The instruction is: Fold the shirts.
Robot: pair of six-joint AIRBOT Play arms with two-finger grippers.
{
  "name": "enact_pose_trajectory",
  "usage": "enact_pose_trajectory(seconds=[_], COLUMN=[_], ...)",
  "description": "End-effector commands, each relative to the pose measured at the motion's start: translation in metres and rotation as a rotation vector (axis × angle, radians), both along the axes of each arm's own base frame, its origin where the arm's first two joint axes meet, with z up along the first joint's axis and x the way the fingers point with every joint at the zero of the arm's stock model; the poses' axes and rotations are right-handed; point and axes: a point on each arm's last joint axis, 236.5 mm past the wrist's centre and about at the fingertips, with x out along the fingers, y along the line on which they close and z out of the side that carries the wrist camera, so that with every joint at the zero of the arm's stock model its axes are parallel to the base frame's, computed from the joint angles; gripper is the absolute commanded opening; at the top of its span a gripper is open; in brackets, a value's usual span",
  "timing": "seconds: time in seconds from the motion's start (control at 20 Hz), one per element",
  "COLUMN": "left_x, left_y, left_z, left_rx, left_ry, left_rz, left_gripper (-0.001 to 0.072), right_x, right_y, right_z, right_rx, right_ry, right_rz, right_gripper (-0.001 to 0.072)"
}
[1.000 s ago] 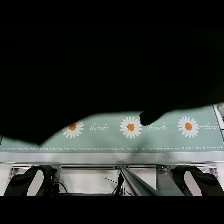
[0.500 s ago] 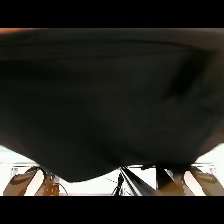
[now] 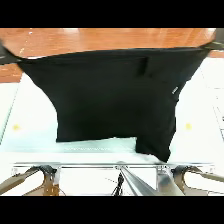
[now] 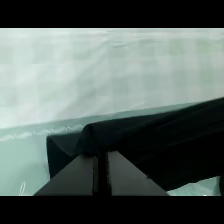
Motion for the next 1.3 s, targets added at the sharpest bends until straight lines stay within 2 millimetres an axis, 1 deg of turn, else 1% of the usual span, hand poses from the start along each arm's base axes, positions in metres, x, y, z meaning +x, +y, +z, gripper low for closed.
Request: enact_pose_trajectory(seconds=[0.0, 0.1, 0.25, 0.3, 0.45, 0.55, 0.65, 0.75, 0.85, 0.9, 0.95, 1.1, 1.15, 1.2, 1.25], left_x=[0.076, 0.109, 0.144, 0.151, 0.169, 0.174, 0.176, 0.176, 0.173, 0.165, 0.152, 0.102, 0.090, 0.086, 0.086], left_y=[-0.008, -0.011, -0.013, -0.015, -0.021, -0.026, -0.027, -0.026, -0.026, -0.028, -0.031, -0.030, -0.029, -0.029, -0.029], left_z=[-0.073, -0.106, -0.147, -0.160, -0.200, -0.225, -0.244, -0.255, -0.254, -0.253, -0.251, -0.248, -0.248, -0.249, -0.250], left_rx=[-0.029, -0.034, -0.012, -0.012, -0.012, -0.011, -0.012, -0.012, -0.014, -0.018, -0.021, -0.014, -0.021, -0.026, -0.029], left_ry=[0.027, 0.019, -0.008, -0.008, 0.011, 0.035, 0.058, 0.076, 0.088, 0.120, 0.175, 0.371, 0.420, 0.441, 0.446], left_rz=[0.000, 0.018, 0.004, 0.010, 0.021, 0.021, 0.024, 0.026, 0.020, 0.003, -0.032, -0.137, -0.148, -0.145, -0.137], left_gripper=[0.0025, 0.0025, 0.0025, 0.0025, 0.0025, 0.0025, 0.0025, 0.0025, 0.0025, 0.0025, 0.0026, 0.0025, 0.0025, 0.0025, 0.0025], right_x=[0.077, 0.100, 0.121, 0.127, 0.140, 0.144, 0.146, 0.145, 0.140, 0.132, 0.119, 0.065, 0.048, 0.038, 0.033], right_y=[0.017, 0.019, 0.011, 0.007, 0.004, 0.003, 0.000, -0.001, 0.000, 0.001, 0.003, -0.002, -0.005, -0.007, -0.006], right_z=[-0.058, -0.085, -0.119, -0.130, -0.164, -0.187, -0.209, -0.224, -0.227, -0.227, -0.229, -0.238, -0.241, -0.243, -0.244], right_rx=[0.019, 0.024, 0.005, -0.009, -0.010, -0.005, -0.009, -0.011, -0.008, -0.007, -0.008, -0.057, -0.077, -0.086, -0.083], right_ry=[-0.044, -0.048, -0.038, -0.035, -0.014, 0.016, 0.048, 0.077, 0.103, 0.136, 0.186, 0.403, 0.478, 0.522, 0.543], right_rz=[0.011, 0.002, -0.017, -0.024, -0.033, -0.043, -0.060, -0.065, -0.061, -0.054, -0.042, 0.017, 0.030, 0.033, 0.037], right_gripper=[0.0027, 0.0028, 0.0028, 0.0028, 0.0028, 0.0028, 0.0028, 0.0028, 0.0028, 0.0028, 0.0028, 0.0028, 0.0028, 0.0028, 0.0028])
